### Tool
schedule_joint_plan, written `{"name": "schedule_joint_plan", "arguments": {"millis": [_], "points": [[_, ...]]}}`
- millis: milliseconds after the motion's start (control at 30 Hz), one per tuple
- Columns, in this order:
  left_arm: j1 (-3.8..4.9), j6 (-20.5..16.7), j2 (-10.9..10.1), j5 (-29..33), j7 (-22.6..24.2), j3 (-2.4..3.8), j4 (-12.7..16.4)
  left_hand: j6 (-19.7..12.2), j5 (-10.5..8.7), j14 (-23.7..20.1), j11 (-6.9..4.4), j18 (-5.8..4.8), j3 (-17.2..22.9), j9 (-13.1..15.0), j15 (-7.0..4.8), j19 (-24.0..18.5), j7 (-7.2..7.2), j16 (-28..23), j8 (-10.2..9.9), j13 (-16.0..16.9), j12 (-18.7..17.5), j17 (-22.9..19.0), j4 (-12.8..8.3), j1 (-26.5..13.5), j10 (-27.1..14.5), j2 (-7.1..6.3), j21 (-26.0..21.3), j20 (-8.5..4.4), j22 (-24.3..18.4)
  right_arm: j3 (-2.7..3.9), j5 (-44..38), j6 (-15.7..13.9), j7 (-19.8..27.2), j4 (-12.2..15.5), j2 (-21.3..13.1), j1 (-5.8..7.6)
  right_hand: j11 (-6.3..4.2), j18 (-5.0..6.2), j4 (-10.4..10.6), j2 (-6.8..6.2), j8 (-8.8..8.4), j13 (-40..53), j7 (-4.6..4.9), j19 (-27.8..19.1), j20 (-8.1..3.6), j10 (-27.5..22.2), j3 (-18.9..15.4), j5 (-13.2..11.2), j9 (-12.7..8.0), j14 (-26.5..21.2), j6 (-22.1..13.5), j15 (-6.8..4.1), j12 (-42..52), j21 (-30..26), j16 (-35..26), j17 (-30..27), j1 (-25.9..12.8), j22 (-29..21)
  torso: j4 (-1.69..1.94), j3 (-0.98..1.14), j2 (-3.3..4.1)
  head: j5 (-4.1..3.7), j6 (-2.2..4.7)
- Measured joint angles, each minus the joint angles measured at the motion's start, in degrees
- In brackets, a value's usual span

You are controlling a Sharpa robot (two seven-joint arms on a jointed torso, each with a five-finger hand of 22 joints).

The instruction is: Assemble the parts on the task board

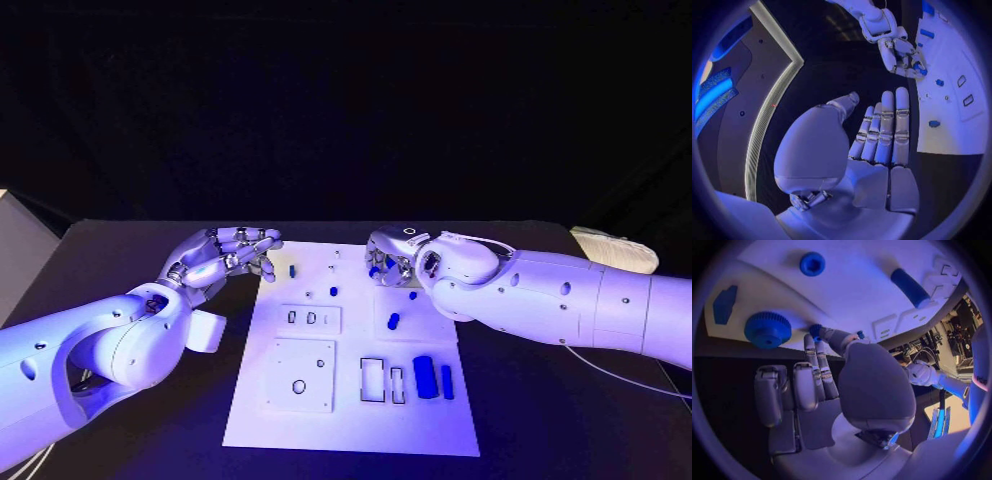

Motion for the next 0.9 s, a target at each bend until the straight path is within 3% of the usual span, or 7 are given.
{"name": "schedule_joint_plan", "arguments": {"millis": [333,567,900], "points": [[0.00,0.1,0.0,0.0,-0.1,0.00,-0.1,0.0,0.00,0.0,0.00,0.00,0.2,0.0,0.00,-0.3,0.00,0.0,0.0,0.0,0.0,0.0,-0.2,0.0,0.0,0.00,0.3,0.07,0.1,-0.01,-0.7,-3.4,-1.3,0.8,-0.3,-0.11,0.20,0.00,-0.6,0.16,0.45,0.0,-0.08,0.2,-0.19,0.2,0.5,-0.2,0.7,0.1,0.1,-0.09,-0.1,0.3,0.2,0.4,0.2,0.0,0.12,-0.07,0.15,-0.04,0.30],[0.00,0.1,0.1,0.0,-0.2,0.00,-0.1,0.0,0.00,0.0,0.00,-0.01,0.5,0.0,0.00,-0.4,0.00,0.0,0.0,0.0,0.0,0.0,-0.5,0.0,0.0,0.00,0.5,-0.01,0.4,0.67,-1.4,-6.3,-2.2,1.5,-0.2,-0.01,0.20,0.00,-0.7,0.16,0.45,0.0,-0.08,0.2,-0.19,0.2,0.5,0.0,0.7,0.1,0.1,-0.09,-0.3,0.3,0.2,0.5,0.2,0.0,0.22,-0.14,0.23,0.10,0.46],[0.00,0.0,0.2,0.0,-0.2,0.00,-0.1,0.0,0.00,0.0,0.00,-0.01,0.9,-0.1,0.00,-1.0,0.00,0.0,0.0,-0.1,0.0,0.0,-0.9,0.0,0.0,0.00,1.2,-0.08,0.8,0.97,-3.1,-9.3,-3.3,-0.4,2.5,0.15,0.20,0.00,-0.7,0.16,0.44,0.0,-0.08,0.2,-0.19,0.2,0.5,0.0,0.8,0.1,0.1,-0.08,0.0,0.3,0.2,0.6,0.2,0.0,0.26,-0.20,0.40,0.26,0.47]]}}
